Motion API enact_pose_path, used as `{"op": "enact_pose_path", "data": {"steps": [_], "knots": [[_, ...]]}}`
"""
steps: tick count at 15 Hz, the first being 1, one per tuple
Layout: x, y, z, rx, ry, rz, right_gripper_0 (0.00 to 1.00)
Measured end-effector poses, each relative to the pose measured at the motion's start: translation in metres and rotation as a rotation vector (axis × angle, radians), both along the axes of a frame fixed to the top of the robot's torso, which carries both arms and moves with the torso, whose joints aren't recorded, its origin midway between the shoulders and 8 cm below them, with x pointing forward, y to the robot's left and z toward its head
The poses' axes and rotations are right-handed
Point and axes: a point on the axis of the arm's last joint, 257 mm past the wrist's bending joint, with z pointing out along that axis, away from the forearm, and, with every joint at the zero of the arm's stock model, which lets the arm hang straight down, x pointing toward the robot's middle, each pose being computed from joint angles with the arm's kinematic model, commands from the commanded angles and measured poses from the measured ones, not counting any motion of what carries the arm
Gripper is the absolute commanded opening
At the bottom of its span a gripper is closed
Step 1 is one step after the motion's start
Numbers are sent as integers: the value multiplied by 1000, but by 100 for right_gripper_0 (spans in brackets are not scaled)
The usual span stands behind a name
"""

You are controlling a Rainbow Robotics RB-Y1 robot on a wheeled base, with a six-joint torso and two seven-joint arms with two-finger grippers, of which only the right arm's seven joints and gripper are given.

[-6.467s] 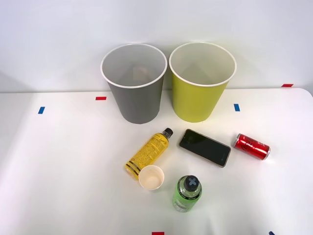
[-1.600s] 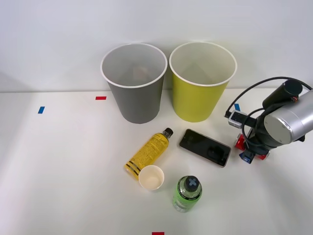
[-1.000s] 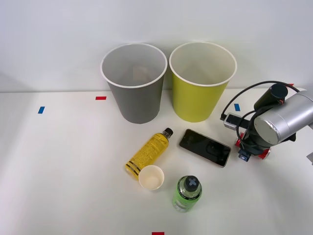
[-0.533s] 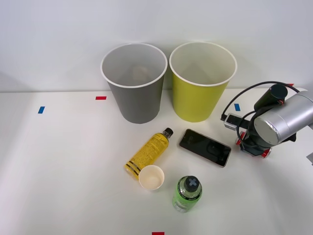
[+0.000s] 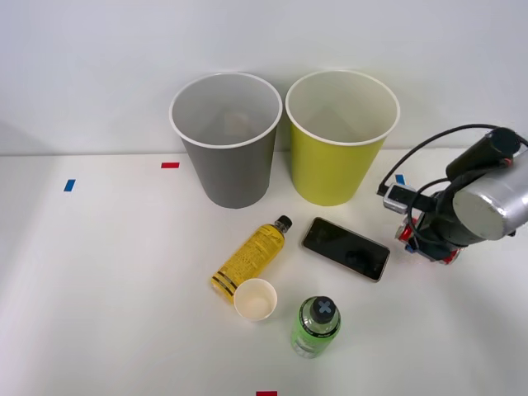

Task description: Put cans in the gray bin, plastic bottles in the light green bin

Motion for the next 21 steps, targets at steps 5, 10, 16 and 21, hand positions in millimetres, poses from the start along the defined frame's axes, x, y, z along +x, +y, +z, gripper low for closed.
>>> {"op": "enact_pose_path", "data": {"steps": [5, 10, 16, 21], "knots": [[-33, 19, 47, 131, -73, 76, 0], [-50, 62, 88, 287, -293, 174, 0], [-71, 121, 131, 675, -404, 206, 0], [-79, 183, 217, 1012, -507, 296, 0]]}}
